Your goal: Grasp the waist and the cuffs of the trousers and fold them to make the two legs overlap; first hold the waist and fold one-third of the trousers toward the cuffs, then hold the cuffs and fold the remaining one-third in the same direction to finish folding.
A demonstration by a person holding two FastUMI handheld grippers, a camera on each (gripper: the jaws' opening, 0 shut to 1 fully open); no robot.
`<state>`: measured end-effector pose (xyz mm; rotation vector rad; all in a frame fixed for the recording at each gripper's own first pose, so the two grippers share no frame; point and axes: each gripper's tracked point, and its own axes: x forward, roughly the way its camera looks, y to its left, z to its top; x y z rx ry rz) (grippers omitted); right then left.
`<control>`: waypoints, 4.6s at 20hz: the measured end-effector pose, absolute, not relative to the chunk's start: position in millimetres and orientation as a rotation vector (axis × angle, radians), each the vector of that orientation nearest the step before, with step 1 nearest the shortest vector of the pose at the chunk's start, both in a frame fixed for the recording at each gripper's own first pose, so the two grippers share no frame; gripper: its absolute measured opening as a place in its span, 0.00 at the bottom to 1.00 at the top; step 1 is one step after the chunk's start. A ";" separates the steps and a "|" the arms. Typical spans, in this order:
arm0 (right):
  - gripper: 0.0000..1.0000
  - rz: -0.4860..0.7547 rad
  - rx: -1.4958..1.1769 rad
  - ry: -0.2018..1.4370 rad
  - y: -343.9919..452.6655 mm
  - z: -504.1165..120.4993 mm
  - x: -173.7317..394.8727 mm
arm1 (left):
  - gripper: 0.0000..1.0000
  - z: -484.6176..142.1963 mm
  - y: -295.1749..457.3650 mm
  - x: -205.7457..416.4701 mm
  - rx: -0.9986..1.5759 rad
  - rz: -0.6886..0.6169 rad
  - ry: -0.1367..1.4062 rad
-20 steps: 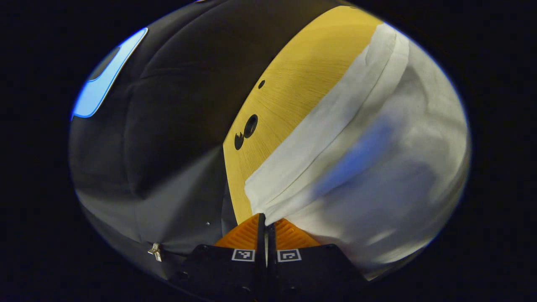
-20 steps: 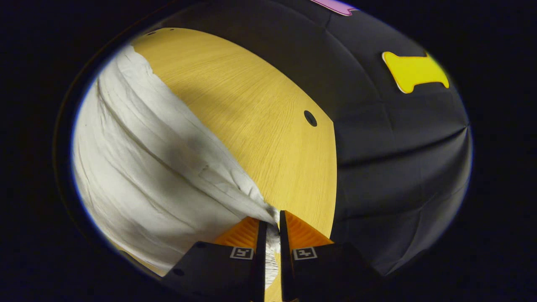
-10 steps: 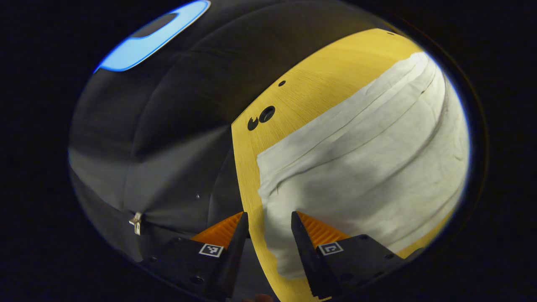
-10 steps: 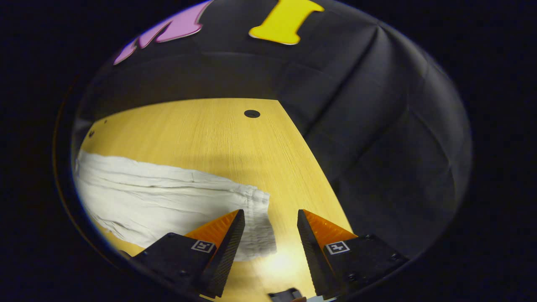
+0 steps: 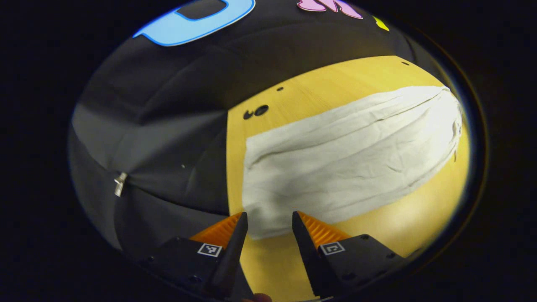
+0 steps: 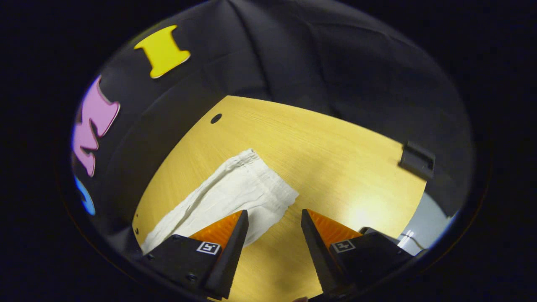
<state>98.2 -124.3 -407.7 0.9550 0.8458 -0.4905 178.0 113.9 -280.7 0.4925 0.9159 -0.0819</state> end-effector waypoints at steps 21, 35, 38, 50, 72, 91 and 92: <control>0.14 -0.538 1.356 0.575 -125.1 -451.3 141.2 | 0.71 -292.3 46.3 134.5 -0.277 0.205 0.733; 0.14 -0.498 1.286 0.590 -124.7 -450.1 145.2 | 0.72 -339.8 76.9 193.3 -0.814 0.335 0.697; 0.14 -0.469 1.254 0.581 -125.6 -449.1 145.1 | 0.67 -339.6 86.4 220.9 -0.853 0.334 0.676; 0.14 -0.438 1.266 0.520 -126.2 -441.4 146.3 | 0.06 -341.8 84.1 281.5 -1.146 0.325 0.636; 0.14 0.236 1.013 0.344 184.8 -195.3 217.8 | 0.06 -342.5 82.9 275.9 -1.192 0.251 0.615; 0.14 0.436 0.766 0.807 342.6 -269.7 215.3 | 0.34 -339.1 79.2 303.7 -1.337 0.111 0.610; 0.14 0.440 0.769 0.806 342.8 -270.1 215.5 | 0.22 -336.8 74.0 309.1 -1.337 0.094 0.596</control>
